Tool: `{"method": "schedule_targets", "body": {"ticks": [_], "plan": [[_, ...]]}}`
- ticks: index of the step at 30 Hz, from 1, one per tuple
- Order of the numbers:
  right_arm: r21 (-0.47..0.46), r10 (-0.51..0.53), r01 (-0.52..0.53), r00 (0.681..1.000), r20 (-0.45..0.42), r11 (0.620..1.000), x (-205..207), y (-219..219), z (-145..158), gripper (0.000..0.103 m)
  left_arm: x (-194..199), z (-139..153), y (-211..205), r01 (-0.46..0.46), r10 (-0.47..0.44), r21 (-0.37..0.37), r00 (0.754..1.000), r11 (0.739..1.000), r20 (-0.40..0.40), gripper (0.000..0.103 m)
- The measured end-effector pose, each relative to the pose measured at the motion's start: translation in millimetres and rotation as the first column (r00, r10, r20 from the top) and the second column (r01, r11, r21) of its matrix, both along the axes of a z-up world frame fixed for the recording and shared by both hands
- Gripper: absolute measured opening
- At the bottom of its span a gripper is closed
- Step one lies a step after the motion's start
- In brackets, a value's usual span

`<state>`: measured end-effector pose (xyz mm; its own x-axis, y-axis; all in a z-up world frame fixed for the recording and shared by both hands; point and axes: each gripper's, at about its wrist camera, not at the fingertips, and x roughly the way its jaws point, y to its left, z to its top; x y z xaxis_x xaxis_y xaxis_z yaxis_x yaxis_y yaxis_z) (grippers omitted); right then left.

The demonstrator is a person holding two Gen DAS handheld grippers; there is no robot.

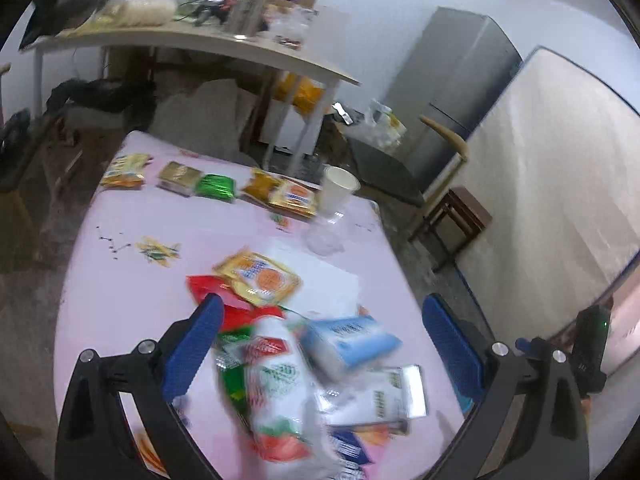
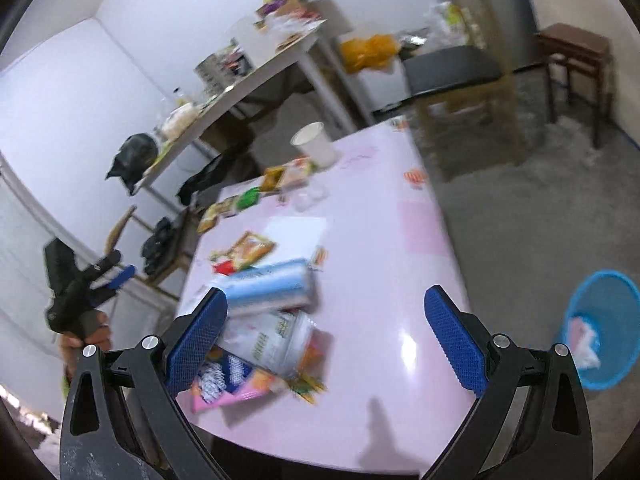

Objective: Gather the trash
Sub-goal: 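Grasp the Enaak snack bag with the left tool while the right tool grasps the clear bowl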

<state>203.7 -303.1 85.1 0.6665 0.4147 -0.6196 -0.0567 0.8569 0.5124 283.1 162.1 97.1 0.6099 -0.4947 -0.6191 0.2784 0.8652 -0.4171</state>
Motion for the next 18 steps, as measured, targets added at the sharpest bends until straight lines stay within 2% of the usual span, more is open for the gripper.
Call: {"method": "schedule_targets", "body": {"ticks": [5,9,13,18], "plan": [[0.016,0.103,-0.103,0.995,-0.017,0.995,70.3,38.2,3.6,0.091,43.7,-35.2,29.5,-0.003,0.0,-0.056,0.999,0.998,-0.04,0.097],[0.004,0.159,-0.159,0.987,-0.029,0.987,128.7,69.0,2.2,0.088,92.4,-68.6,36.0,-0.007,-0.002,-0.081,0.993,0.997,-0.117,0.084],[-0.039,0.189,-0.19,0.981,-0.033,0.981,178.8,88.7,-3.5,0.083,130.9,-98.8,32.3,-0.004,-0.007,-0.054,0.982,0.999,-0.187,0.068],[-0.076,0.204,-0.209,0.977,-0.059,0.975,237.4,106.7,-18.1,0.078,167.4,-136.0,23.0,0.039,-0.036,0.003,0.964,0.999,-0.262,0.056]]}}
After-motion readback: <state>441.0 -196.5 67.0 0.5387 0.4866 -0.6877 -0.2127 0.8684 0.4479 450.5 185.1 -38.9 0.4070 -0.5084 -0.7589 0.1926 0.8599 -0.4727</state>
